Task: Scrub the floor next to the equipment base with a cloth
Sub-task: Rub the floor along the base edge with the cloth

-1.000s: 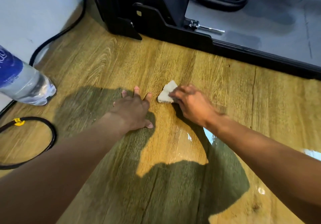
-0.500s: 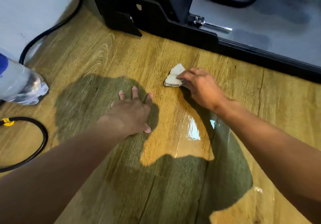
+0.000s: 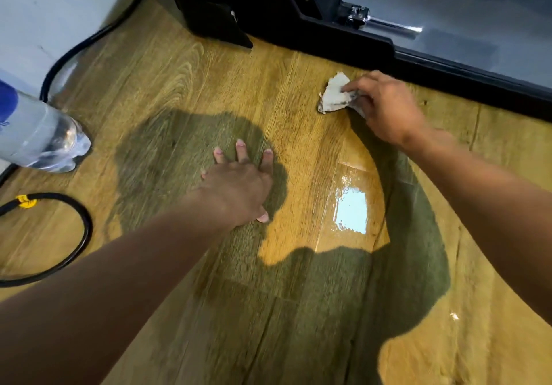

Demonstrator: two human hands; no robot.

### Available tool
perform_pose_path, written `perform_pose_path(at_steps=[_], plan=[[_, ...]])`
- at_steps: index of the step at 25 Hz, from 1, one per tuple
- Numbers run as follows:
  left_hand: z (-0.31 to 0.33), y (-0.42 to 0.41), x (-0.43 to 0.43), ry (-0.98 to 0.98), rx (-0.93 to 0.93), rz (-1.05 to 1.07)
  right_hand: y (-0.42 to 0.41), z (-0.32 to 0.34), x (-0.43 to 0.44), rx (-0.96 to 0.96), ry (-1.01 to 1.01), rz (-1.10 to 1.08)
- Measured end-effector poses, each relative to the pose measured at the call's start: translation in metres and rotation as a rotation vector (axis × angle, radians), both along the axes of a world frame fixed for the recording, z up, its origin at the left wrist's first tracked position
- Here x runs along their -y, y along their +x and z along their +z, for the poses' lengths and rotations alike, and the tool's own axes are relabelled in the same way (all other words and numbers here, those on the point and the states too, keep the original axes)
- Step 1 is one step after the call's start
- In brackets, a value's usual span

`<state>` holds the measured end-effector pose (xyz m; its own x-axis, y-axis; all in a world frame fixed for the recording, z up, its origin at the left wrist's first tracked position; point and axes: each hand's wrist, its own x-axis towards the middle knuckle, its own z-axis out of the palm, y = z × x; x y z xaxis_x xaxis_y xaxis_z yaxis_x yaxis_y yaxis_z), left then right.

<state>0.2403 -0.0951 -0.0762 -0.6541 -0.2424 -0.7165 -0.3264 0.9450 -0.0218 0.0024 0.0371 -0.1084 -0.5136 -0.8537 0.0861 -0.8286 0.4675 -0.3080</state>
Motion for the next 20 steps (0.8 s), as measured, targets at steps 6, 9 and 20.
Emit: perform_pose_path(at_steps=[6, 9, 20], plan=[[-0.007, 0.003, 0.002, -0.004, -0.025, 0.003, 0.004, -0.006, 0.002, -0.011, -0.044, -0.104], [-0.011, 0.001, 0.001, -0.019, -0.023, 0.012, 0.003, -0.002, -0.015, -0.028, 0.024, 0.05], [-0.008, -0.001, -0.001, -0.048, -0.013, 0.049, 0.05, 0.004, -0.042, 0.022, 0.036, -0.012]])
